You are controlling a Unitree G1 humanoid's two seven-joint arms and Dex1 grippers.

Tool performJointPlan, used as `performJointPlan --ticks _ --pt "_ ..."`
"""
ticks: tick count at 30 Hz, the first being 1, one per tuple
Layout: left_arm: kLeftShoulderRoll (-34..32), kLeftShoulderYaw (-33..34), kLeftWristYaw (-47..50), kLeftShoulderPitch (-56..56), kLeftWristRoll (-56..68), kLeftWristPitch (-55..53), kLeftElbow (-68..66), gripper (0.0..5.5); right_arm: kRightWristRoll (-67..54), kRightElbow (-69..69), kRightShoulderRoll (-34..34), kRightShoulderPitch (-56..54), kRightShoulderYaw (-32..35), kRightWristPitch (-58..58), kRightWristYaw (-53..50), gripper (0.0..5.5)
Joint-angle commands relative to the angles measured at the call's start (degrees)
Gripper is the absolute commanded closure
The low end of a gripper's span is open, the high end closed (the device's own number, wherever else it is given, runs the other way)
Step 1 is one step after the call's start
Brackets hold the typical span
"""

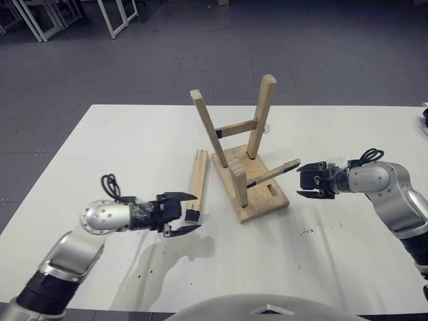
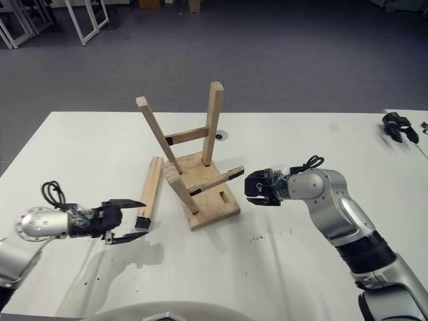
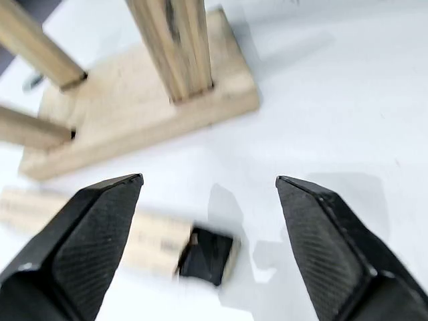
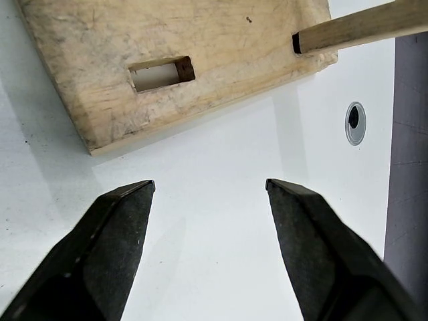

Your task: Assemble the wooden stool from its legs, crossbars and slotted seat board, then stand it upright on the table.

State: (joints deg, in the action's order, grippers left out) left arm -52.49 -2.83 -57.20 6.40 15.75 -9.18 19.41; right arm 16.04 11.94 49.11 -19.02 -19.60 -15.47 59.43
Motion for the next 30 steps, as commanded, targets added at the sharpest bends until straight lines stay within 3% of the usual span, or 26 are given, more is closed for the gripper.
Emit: performJointPlan --ticks 1,6,9,12,15,22,26,30 --pt "3.2 10.5 7.8 -5.8 9.4 -12.3 0.3 1.83 -0.1 -0.3 -1.4 0.6 1.5 -3.5 -1.6 2.44" --pt "17.7 15.5 32.2 -4.2 14.4 -29.8 9.4 1.83 -2.2 -2.4 -5.6 -0.8 4.4 -10.3 -5.4 2.44" --pt "27.2 12.3 45.3 -2.1 14.1 -38.2 17.3 1.43 -2.9 -1.6 -6.9 -0.2 5.0 -12.8 -6.5 2.44" --pt "31.1 6.6 52.2 -3.0 11.7 -44.8 20.9 0.97 -2.8 -1.5 -7.4 -0.1 4.5 -13.6 -7.5 2.44" --pt "31.7 2.0 55.5 -3.2 8.4 -48.9 20.7 0.54 -3.0 -1.5 -7.8 -0.5 4.0 -13.7 -7.7 2.44" --pt "35.4 -1.2 57.0 1.4 4.5 -49.6 15.1 0.54 -3.1 -1.0 -7.9 -0.4 3.8 -13.8 -7.7 2.44" --pt "37.8 -0.9 56.0 3.5 4.7 -50.1 12.5 1.10 -3.0 -0.9 -7.9 -0.5 3.6 -13.8 -7.7 2.44" --pt "36.0 -1.3 55.5 5.5 2.5 -49.6 12.1 1.76 -2.8 -0.8 -7.9 -0.7 3.7 -14.0 -8.1 2.44"
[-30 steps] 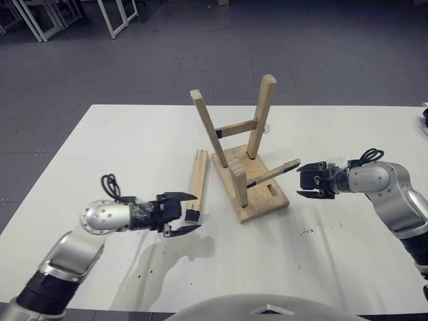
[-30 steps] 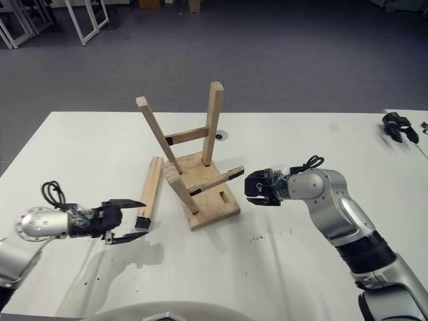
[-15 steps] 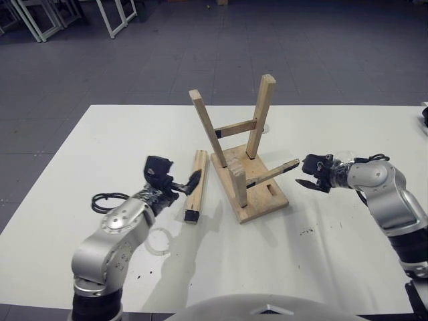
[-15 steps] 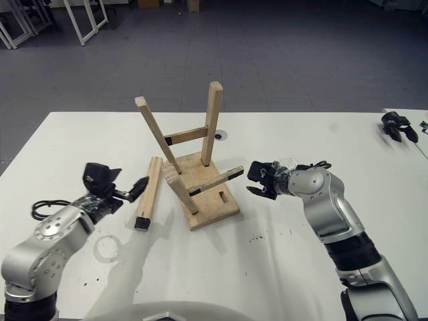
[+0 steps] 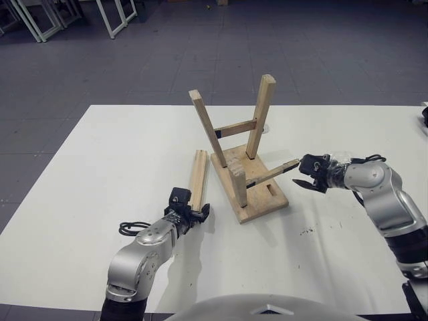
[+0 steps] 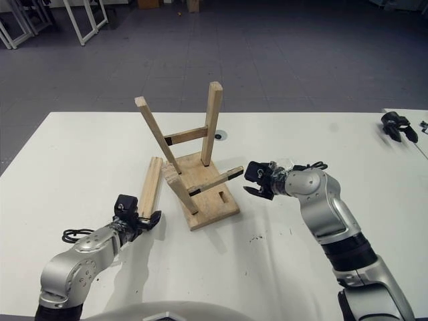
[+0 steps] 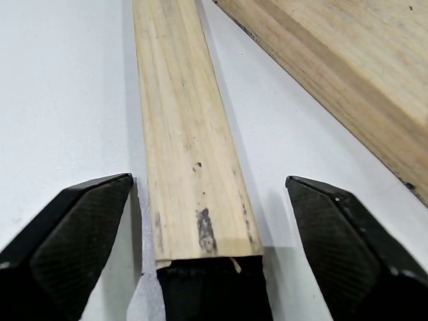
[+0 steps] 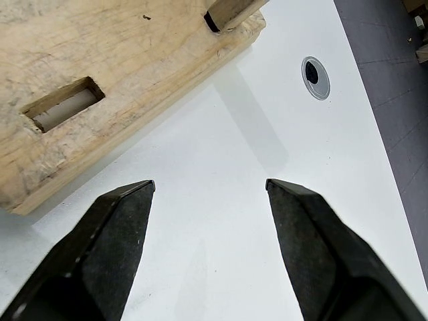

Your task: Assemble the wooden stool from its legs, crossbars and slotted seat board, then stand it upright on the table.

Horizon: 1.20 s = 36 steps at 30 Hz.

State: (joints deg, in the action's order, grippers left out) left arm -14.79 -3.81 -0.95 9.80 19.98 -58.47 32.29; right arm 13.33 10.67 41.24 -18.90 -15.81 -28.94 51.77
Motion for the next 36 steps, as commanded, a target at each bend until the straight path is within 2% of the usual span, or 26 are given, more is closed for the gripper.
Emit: performJointPlan --ticks 1,6,10,12,17,19,22,24,29,32,34,36 --pt "-2.5 -0.8 -1.0 2.6 -2.5 0.2 -1.0 1.87 0.0 0.5 0.0 -0.9 0.1 -0.7 -0.6 2.44" --pt "-6.4 -2.2 -3.1 5.1 -6.2 4.4 -3.8 2.71 -1.8 -0.3 0.0 -4.6 4.3 -4.9 -1.6 2.44" --pt "-12.1 -4.4 -4.3 4.2 -13.3 13.4 -6.5 3.27 -9.8 -0.2 -3.9 -11.3 11.9 -17.9 -1.8 2.44" --pt "-14.0 -4.2 -4.3 4.1 -16.8 18.2 -7.4 3.43 -15.5 1.3 -6.6 -15.8 16.3 -27.2 -2.0 2.14" --pt "-18.6 -1.4 -2.1 3.7 -26.6 29.2 -9.4 3.44 -28.7 4.8 -20.2 -29.9 31.4 -53.7 -6.3 1.13" --pt "-21.0 1.0 0.0 2.9 -31.4 34.2 -9.9 3.44 -31.4 4.7 -27.2 -35.0 38.0 -61.5 -9.1 1.09" --pt "-26.5 5.3 3.3 -0.6 -40.7 40.6 -8.7 3.44 -37.7 0.1 -38.7 -39.2 47.0 -63.5 -16.4 1.09" --pt "-29.3 7.4 4.5 -3.6 -45.7 43.9 -7.5 3.44 -41.5 -2.3 -44.1 -41.2 51.4 -63.6 -21.9 1.09" --pt "-36.1 9.9 3.8 -13.6 -56.2 53.5 -2.1 3.44 -53.9 -8.7 -53.3 -48.1 62.6 -63.6 -39.3 1.09" --pt "-37.6 10.3 2.7 -20.2 -58.7 58.2 -0.8 3.44 -63.5 -12.7 -57.4 -52.3 70.4 -63.6 -53.0 1.09" --pt "-38.0 10.4 1.6 -24.0 -59.3 60.4 -1.4 3.44 -71.6 -13.5 -59.3 -53.5 72.8 -63.6 -62.2 1.09" --pt "-37.2 9.9 0.2 -26.7 -59.0 61.2 -2.1 3.44 -80.5 -13.1 -61.0 -53.5 72.6 -63.5 -70.4 1.09"
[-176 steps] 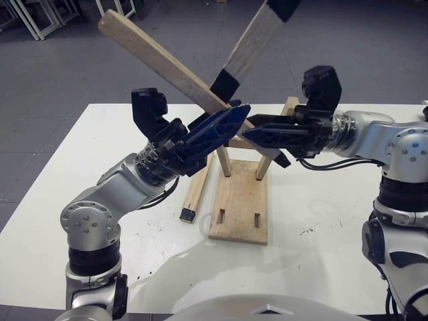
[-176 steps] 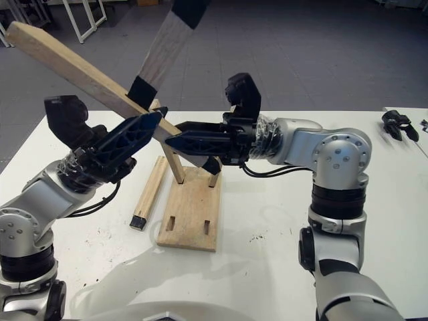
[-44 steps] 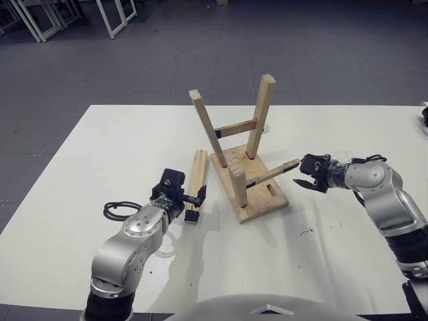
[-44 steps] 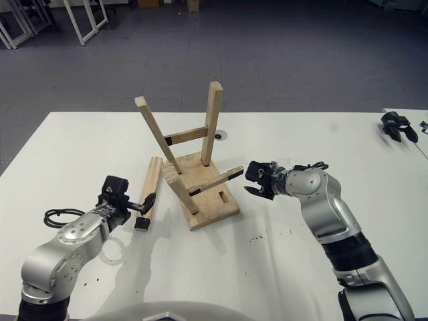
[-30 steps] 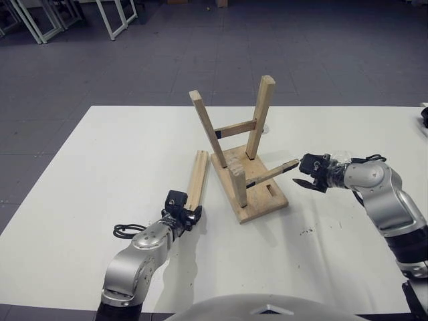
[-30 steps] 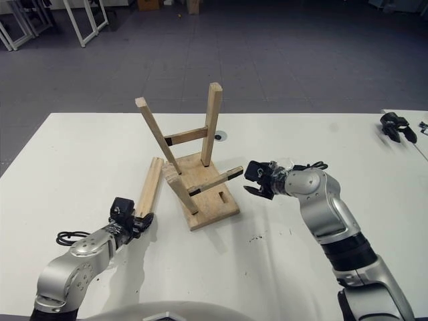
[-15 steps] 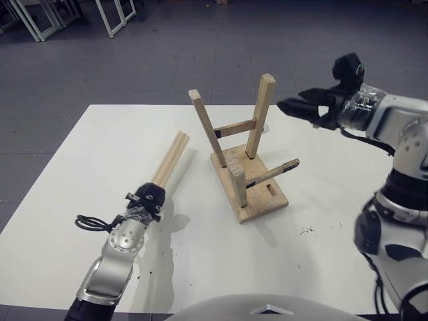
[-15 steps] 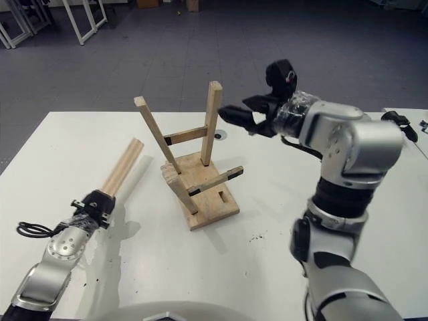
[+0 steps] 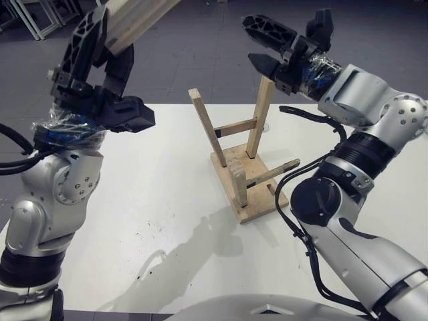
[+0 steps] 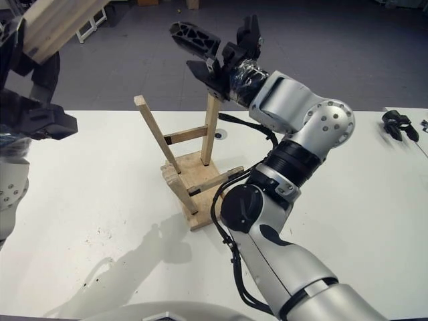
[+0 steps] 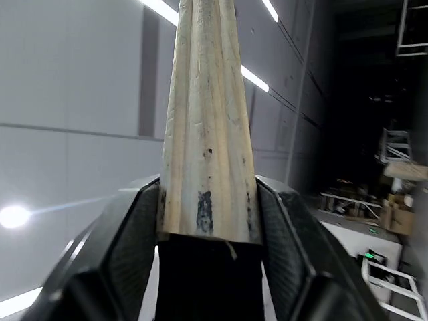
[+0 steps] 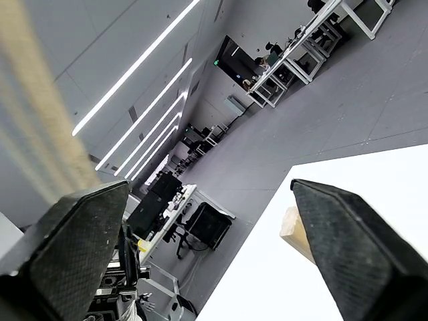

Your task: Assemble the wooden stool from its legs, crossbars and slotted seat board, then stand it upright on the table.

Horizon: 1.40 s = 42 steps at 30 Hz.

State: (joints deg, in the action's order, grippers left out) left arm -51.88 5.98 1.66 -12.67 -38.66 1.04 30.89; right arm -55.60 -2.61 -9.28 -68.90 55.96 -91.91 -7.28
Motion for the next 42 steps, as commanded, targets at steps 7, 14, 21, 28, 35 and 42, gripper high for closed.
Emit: performJointPlan --ticks 7,14,21,28,35,42 --pt "4.1 -0.3 -4.4 -4.9 0.8 1.7 -3.5 3.44 -54.1 6.9 -2.8 7.6 -24.8 17.7 -38.3 1.09" --pt "9.4 -5.4 -4.0 -4.1 -2.3 5.2 -1.9 3.44 -57.4 16.0 -2.2 13.7 -36.8 32.4 -38.7 1.09" --pt "12.2 -5.2 -4.9 -3.9 -3.9 6.8 -0.7 3.44 -57.4 19.4 -0.2 18.2 -40.8 39.8 -42.7 1.09" --pt "13.1 -5.9 -5.6 -4.7 -5.5 9.8 0.1 3.45 -57.4 22.6 -1.8 19.5 -42.7 46.2 -46.7 1.09" --pt "13.7 -5.8 -6.2 -5.0 -5.7 12.2 -0.7 3.45 -57.4 22.4 1.1 19.3 -43.5 46.5 -44.4 1.63" --pt "14.4 -5.2 -6.3 -4.0 -5.5 13.5 0.5 3.45 -57.4 22.4 5.2 19.9 -44.5 45.7 -41.8 3.02"
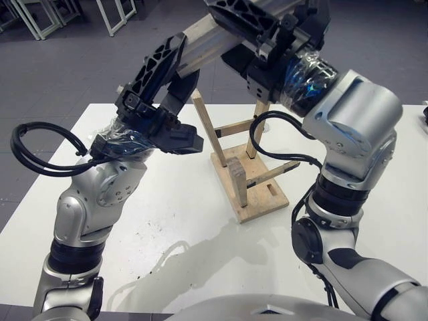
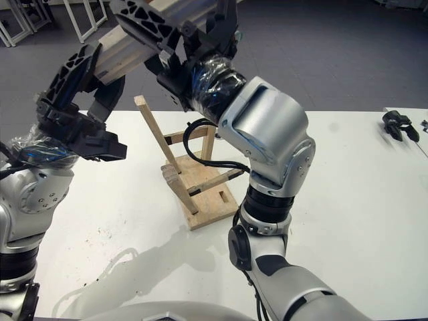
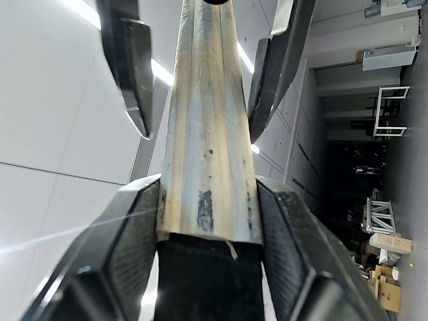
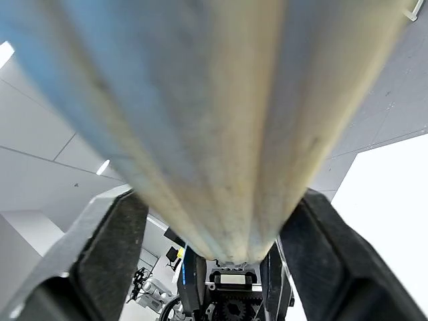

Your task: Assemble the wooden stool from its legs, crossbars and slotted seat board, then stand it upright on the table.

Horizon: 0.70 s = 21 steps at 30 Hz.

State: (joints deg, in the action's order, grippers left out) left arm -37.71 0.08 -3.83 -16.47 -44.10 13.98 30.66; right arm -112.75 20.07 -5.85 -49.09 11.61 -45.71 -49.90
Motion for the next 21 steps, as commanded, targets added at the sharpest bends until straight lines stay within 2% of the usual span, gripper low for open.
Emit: performJointPlan --ticks 1,6,7,9,12,15,18,21 --pt "0.3 0.9 -0.9 -0.2 0.0 0.8 0.7 3.45 -0.2 -0.6 2.3 -0.1 0.0 -0.4 1.1 3.20" --pt "0.9 0.8 -0.8 -0.3 -0.3 1.5 0.6 3.45 -0.2 -1.8 3.6 -1.2 1.0 1.2 1.9 3.37" --pt "1.0 0.7 -0.3 -0.4 -0.6 1.9 0.5 3.08 -0.2 -2.0 3.8 -1.5 1.2 1.4 2.0 3.37" --pt "0.8 0.8 0.2 -0.6 -0.9 3.0 0.1 2.71 -0.2 -2.5 3.5 -2.2 1.7 1.9 2.3 3.47" --pt "-0.1 1.9 0.6 2.3 0.2 6.0 -0.1 2.38 -0.2 -3.4 3.8 -4.8 2.9 4.4 3.0 3.47" --pt "1.2 4.0 -0.6 10.0 6.7 6.4 -1.4 2.38 2.5 -7.2 12.8 -7.5 3.4 3.5 8.0 3.47" --pt "3.4 4.9 -4.3 17.1 12.2 1.2 -5.3 2.38 10.6 -11.6 24.5 -8.6 1.9 -2.3 16.5 3.47" --pt "5.2 3.1 -8.9 19.7 13.3 -6.1 -8.3 2.38 20.4 -15.3 36.6 -6.9 0.4 -8.8 28.4 3.47"
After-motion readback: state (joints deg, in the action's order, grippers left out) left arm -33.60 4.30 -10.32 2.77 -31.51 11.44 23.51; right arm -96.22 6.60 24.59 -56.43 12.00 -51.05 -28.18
